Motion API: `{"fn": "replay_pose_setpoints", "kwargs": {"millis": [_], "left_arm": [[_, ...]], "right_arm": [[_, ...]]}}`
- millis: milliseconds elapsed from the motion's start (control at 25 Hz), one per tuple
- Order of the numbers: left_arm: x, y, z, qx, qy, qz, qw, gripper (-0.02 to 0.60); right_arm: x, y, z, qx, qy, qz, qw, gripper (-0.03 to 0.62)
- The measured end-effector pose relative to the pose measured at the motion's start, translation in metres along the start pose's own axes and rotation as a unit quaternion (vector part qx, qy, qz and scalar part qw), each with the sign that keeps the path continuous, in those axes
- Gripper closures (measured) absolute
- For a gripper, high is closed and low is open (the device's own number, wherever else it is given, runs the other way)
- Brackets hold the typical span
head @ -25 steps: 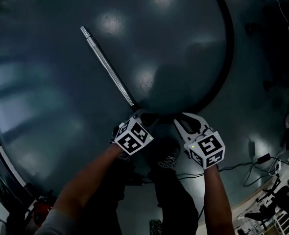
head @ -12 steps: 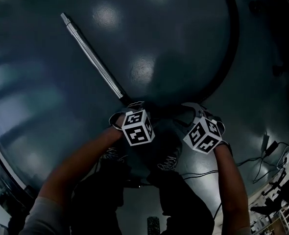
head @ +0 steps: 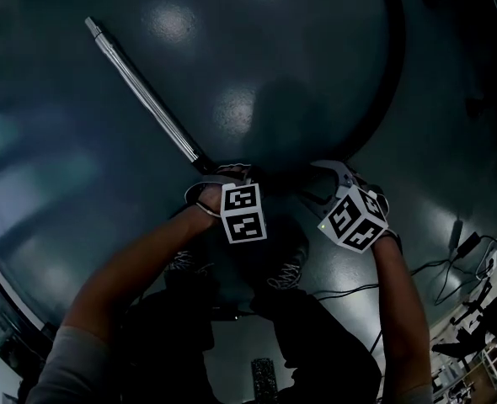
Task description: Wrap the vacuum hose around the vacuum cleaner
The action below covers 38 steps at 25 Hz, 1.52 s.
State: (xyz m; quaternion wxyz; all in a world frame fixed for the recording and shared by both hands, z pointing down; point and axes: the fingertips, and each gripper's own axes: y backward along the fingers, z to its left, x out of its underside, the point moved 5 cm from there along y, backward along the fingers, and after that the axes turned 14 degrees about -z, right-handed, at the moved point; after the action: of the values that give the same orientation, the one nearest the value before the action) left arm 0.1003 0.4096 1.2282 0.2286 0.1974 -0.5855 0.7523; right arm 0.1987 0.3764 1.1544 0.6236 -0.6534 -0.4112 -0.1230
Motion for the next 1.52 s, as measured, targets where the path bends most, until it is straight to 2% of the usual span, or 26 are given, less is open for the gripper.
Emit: {"fn": "replay_pose_setpoints", "kwargs": {"millis": [160,240,360,520,640,760,800,840,920,1000,1120,1200,1280,1320,1360,1400,1440,1520], "left_arm": [[-0.012,0.012,0.003,0.015,0.003,0.012,0.9998,0.405],[-0.015,0.021,0.004,0.026,0.008,0.020,0.9994,0.407],[-0.030,0.039,0.006,0.041,0.022,0.018,0.9988,0.407],[-0.071,0.079,-0.001,0.059,0.037,0.012,0.9975,0.407],[-0.108,0.123,-0.008,0.063,0.038,-0.005,0.9973,0.407],[-0.145,0.169,-0.015,0.060,0.036,-0.017,0.9974,0.408],[-0.156,0.184,-0.016,0.059,0.036,-0.020,0.9974,0.408],[-0.166,0.199,-0.016,0.057,0.037,-0.023,0.9974,0.410],[-0.185,0.232,-0.015,0.050,0.038,-0.027,0.9976,0.414],[-0.203,0.264,-0.013,0.045,0.039,-0.030,0.9978,0.417],[-0.229,0.308,-0.011,0.045,0.033,-0.031,0.9980,0.422],[-0.244,0.334,-0.010,0.045,0.034,-0.032,0.9979,0.422],[-0.259,0.358,-0.012,0.044,0.039,-0.039,0.9975,0.422],[-0.267,0.371,-0.013,0.045,0.041,-0.044,0.9972,0.422],[-0.274,0.383,-0.015,0.046,0.043,-0.049,0.9968,0.422],[-0.280,0.395,-0.017,0.046,0.043,-0.054,0.9966,0.422],[-0.286,0.407,-0.020,0.046,0.042,-0.059,0.9963,0.422],[-0.296,0.431,-0.026,0.045,0.040,-0.070,0.9958,0.422]], "right_arm": [[-0.016,0.024,0.015,-0.012,-0.021,-0.015,1.000,0.376],[-0.026,0.033,0.021,-0.005,-0.052,-0.034,0.998,0.378],[-0.033,0.052,0.026,0.017,-0.118,-0.068,0.991,0.378],[-0.051,0.096,0.038,0.048,-0.180,-0.101,0.977,0.378],[-0.080,0.131,0.054,0.071,-0.238,-0.145,0.958,0.376],[-0.107,0.166,0.065,0.108,-0.309,-0.183,0.927,0.376],[-0.116,0.176,0.067,0.121,-0.330,-0.190,0.916,0.316],[-0.125,0.186,0.069,0.133,-0.349,-0.196,0.907,0.296],[-0.148,0.206,0.070,0.147,-0.391,-0.220,0.881,0.275],[-0.172,0.226,0.067,0.155,-0.448,-0.262,0.840,0.273],[-0.202,0.246,0.054,0.163,-0.545,-0.330,0.753,0.266],[-0.220,0.250,0.047,0.153,-0.602,-0.362,0.694,0.243],[-0.240,0.254,0.044,0.141,-0.644,-0.391,0.642,0.222],[-0.251,0.256,0.042,0.137,-0.657,-0.407,0.620,0.221],[-0.264,0.260,0.038,0.134,-0.663,-0.422,0.603,0.221],[-0.277,0.265,0.033,0.134,-0.664,-0.437,0.592,0.221],[-0.292,0.270,0.028,0.134,-0.659,-0.450,0.587,0.221],[-0.323,0.284,0.021,0.136,-0.641,-0.470,0.591,0.223]]}}
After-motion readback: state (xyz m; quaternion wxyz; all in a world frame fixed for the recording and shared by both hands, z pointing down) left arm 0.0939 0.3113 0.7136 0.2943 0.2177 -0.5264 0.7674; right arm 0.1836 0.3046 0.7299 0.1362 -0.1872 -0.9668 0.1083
